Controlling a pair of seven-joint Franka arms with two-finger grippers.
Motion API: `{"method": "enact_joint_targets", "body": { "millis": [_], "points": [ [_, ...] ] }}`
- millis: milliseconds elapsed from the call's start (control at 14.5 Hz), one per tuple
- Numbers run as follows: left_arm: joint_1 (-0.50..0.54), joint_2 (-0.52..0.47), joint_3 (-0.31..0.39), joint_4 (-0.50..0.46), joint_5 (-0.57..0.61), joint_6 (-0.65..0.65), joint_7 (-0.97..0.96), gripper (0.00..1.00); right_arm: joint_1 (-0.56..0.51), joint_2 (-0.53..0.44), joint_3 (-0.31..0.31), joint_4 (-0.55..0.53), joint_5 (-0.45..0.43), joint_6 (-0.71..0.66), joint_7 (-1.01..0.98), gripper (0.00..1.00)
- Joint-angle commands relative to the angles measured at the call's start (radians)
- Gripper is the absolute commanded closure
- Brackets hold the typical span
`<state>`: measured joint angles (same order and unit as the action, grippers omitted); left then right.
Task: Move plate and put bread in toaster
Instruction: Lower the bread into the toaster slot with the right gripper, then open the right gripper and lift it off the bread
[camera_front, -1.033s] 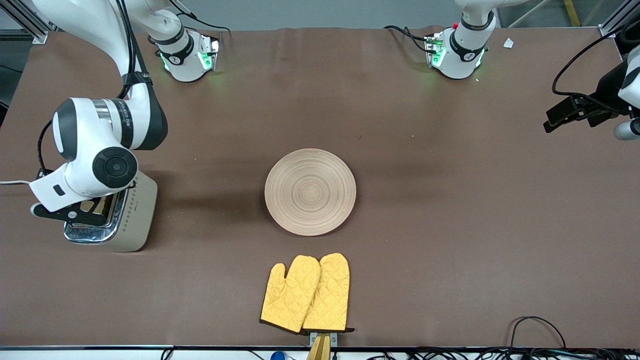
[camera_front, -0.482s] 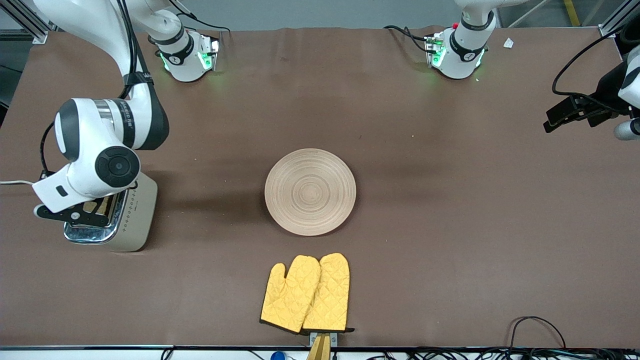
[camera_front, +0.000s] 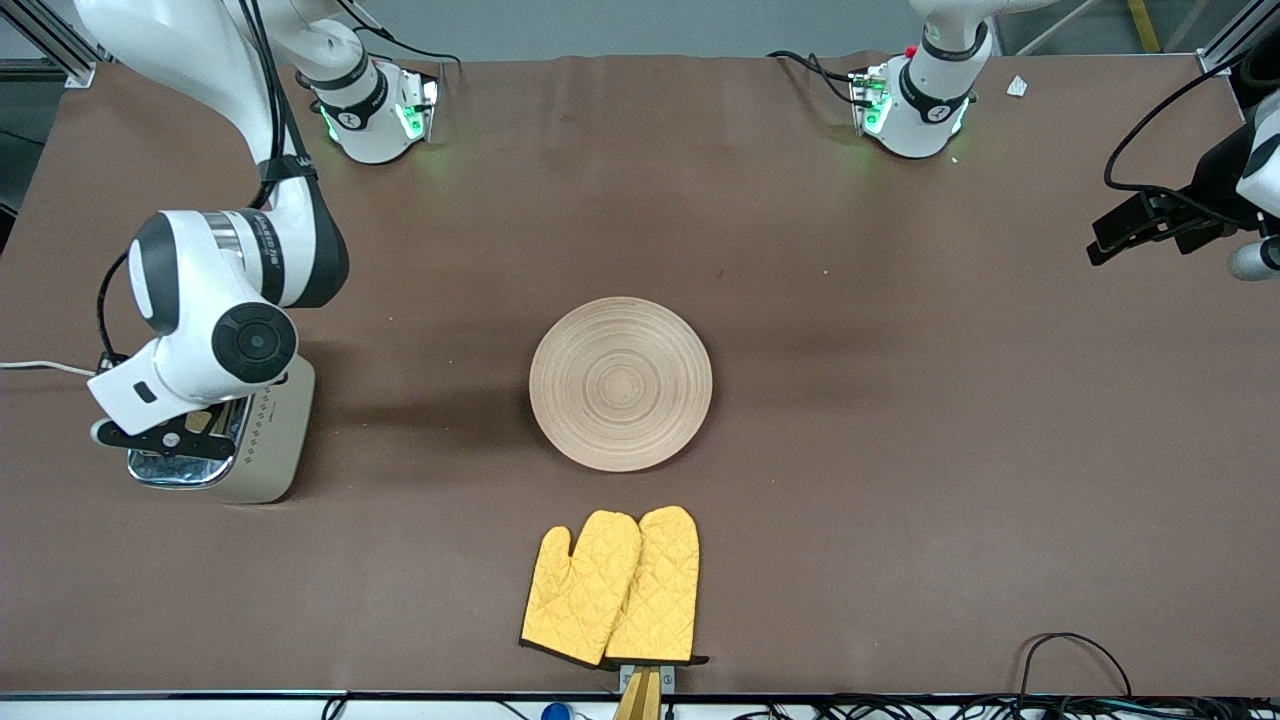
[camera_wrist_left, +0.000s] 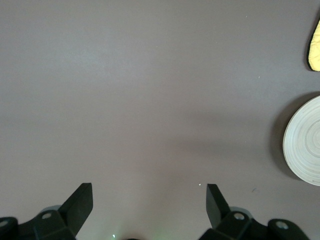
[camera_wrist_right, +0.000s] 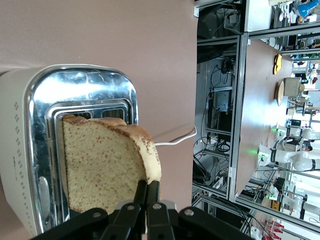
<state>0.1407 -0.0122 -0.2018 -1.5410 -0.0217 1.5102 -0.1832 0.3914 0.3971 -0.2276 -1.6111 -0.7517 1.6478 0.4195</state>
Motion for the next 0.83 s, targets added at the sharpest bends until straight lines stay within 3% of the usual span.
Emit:
{"method": "enact_joint_targets", "body": {
  "millis": [0,69,207,344,482,757],
  "points": [
    [0.002,-0.017,0.001,-0.005,-0.001,-0.004,0.014,0.00,-0.003,0.005,0.005,-0.010,-0.012,0.010,0.002,0.78],
    [0.002,-0.017,0.001,-0.005,-0.001,-0.004,0.014,0.00,0.000,0.008,0.005,-0.009,-0.011,0.004,0.005,0.56],
    [0.002,-0.017,0.001,-0.005,-0.001,-0.004,0.014,0.00,0.004,0.008,0.007,-0.009,-0.009,0.000,0.009,0.23],
    [0.000,-0.017,0.001,-0.005,-0.001,-0.004,0.014,0.00,0.018,0.006,0.007,-0.004,0.011,0.000,0.005,0.07],
    [0.000,-0.017,0.001,-0.005,-0.001,-0.004,0.014,0.00,0.020,0.005,0.007,0.020,0.098,0.003,0.005,0.00],
    [0.002,-0.017,0.001,-0.005,-0.001,-0.004,0.014,0.00,0.024,-0.059,0.008,0.132,0.396,-0.046,0.004,0.00]
  ]
}}
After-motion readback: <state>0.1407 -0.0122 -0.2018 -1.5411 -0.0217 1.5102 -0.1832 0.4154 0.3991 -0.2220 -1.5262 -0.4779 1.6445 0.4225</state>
